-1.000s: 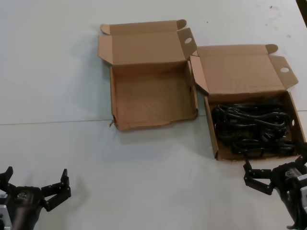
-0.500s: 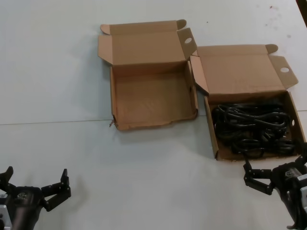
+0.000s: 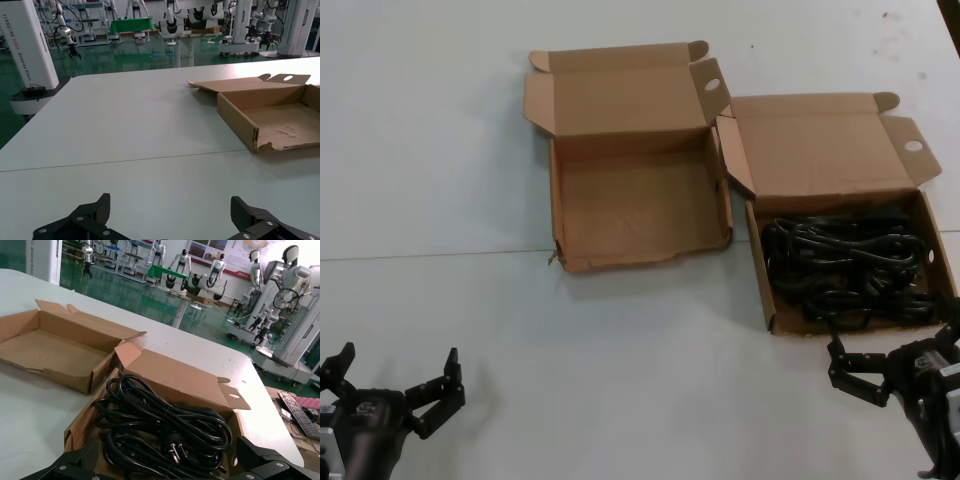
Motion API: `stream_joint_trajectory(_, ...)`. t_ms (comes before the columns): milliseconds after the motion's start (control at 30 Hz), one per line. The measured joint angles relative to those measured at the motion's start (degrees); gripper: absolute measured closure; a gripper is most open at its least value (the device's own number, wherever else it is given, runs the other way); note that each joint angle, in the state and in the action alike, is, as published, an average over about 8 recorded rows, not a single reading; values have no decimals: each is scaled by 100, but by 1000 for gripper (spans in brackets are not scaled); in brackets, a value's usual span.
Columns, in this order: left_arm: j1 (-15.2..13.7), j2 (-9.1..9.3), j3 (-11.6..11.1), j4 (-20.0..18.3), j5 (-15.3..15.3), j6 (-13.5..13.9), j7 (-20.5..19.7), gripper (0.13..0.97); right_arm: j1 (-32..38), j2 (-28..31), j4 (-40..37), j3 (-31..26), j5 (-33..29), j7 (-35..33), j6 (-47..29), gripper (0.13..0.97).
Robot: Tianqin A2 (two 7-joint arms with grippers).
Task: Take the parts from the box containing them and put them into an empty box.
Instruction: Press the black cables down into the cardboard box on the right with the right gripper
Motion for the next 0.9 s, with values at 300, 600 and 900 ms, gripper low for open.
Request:
stream_joint_trajectory(300,0,0,0,0,0,0,0,296,9,-130,-2,201,-21,0,-199,129)
stream_joint_trajectory(600,0,0,0,0,0,0,0,470,21,33,130,146,-82,0,-175,129)
stream_joint_trajectory(900,0,0,0,0,0,0,0,670,318,1470,498,-1285,1137,0,942,129)
